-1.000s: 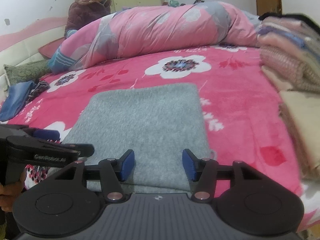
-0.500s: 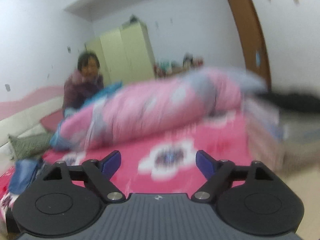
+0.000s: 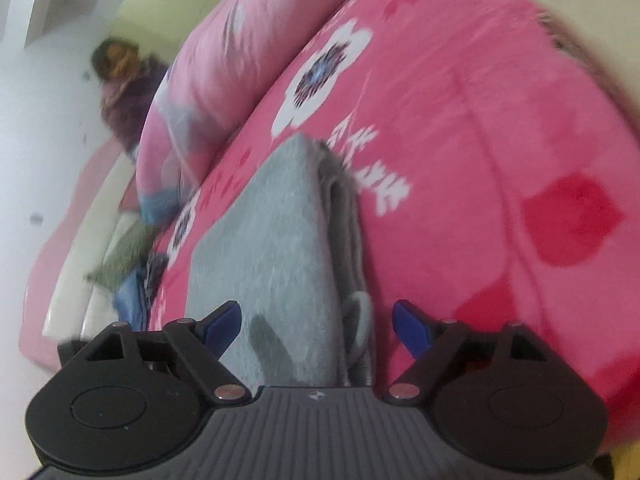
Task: Fold clothes
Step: 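Roll the right gripper and grasp the sweatshirt's folded edge, then lift the grey sweatshirt with the right gripper toward the clothes stack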
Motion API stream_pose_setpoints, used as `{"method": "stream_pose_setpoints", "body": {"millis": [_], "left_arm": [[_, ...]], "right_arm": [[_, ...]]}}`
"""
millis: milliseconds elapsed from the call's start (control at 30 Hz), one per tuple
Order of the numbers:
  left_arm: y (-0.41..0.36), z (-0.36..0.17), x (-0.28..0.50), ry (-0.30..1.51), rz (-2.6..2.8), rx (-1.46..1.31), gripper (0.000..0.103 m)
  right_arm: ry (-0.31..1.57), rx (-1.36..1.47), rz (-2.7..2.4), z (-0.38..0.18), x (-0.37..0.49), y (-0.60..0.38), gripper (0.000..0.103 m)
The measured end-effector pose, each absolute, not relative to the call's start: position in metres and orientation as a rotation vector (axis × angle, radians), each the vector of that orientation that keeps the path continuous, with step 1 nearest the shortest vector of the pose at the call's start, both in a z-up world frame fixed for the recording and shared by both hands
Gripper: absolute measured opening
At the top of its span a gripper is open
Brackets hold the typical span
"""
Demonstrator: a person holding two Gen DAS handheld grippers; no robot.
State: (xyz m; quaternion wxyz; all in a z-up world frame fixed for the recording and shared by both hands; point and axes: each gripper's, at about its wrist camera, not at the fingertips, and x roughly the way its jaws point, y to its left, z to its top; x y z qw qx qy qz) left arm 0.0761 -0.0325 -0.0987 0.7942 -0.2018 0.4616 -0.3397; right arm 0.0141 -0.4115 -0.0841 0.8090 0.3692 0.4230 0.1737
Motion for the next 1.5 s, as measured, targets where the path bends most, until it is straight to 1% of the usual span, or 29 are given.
{"method": "stream_pose_setpoints", "body": {"millis": [133, 267, 567, 600, 633, 700, 733, 867, 933, 967, 1000, 1033, 1133, 1200, 1500], "left_arm": [[-0.036, -0.100, 0.083, 0.989, -0.773, -0.414, 0.103], [-0.035, -0.102, 0.089, 0.997, -0.814, -0.416, 0.103], [-0.038, -0.106, 0.106, 0.996, -0.853, -0.450, 0.103], [-0.037, -0.107, 0.106, 0.992, -0.858, -0.450, 0.103], [-0.036, -0.107, 0.105, 0.985, -0.864, -0.451, 0.102], [-0.034, -0.109, 0.103, 0.972, -0.875, -0.451, 0.101], [-0.034, -0.109, 0.102, 0.966, -0.876, -0.446, 0.101], [-0.042, -0.105, 0.098, 0.948, -0.856, -0.400, 0.099], [-0.046, -0.101, 0.097, 0.949, -0.837, -0.377, 0.096], [-0.047, -0.099, 0.097, 0.951, -0.827, -0.377, 0.092], [-0.048, -0.097, 0.097, 0.954, -0.818, -0.378, 0.088], [-0.046, -0.094, 0.097, 0.958, -0.820, -0.403, 0.086], [-0.039, -0.085, 0.098, 0.969, -0.829, -0.488, 0.079], [-0.044, -0.073, 0.092, 0.955, -0.843, -0.491, 0.076], [-0.090, -0.021, 0.056, 0.894, -0.965, -0.438, 0.076]], "right_arm": [[0.961, 0.741, 0.414, -0.078, 0.019, -0.411, 0.087], [1.008, 0.751, 0.488, -0.080, 0.027, -0.414, 0.088], [1.041, 0.816, 0.675, -0.099, 0.100, -0.388, 0.089], [1.044, 0.824, 0.686, -0.099, 0.102, -0.390, 0.087], [1.044, 0.826, 0.692, -0.100, 0.096, -0.393, 0.081], [1.042, 0.828, 0.701, -0.101, 0.084, -0.400, 0.071], [1.041, 0.829, 0.706, -0.102, 0.079, -0.404, 0.069], [1.024, 0.824, 0.722, -0.107, 0.077, -0.403, 0.066], [1.021, 0.795, 0.714, -0.106, 0.088, -0.392, 0.061], [1.020, 0.776, 0.707, -0.105, 0.093, -0.385, 0.057], [1.023, 0.751, 0.689, -0.102, 0.095, -0.380, 0.054], [1.025, 0.723, 0.667, -0.097, 0.094, -0.377, 0.053], [0.989, 0.656, 0.614, -0.078, 0.079, -0.369, 0.047], [0.956, 0.638, 0.592, -0.067, 0.066, -0.367, 0.045], [0.806, 0.619, 0.518, -0.017, -0.010, -0.395, 0.044]]}}
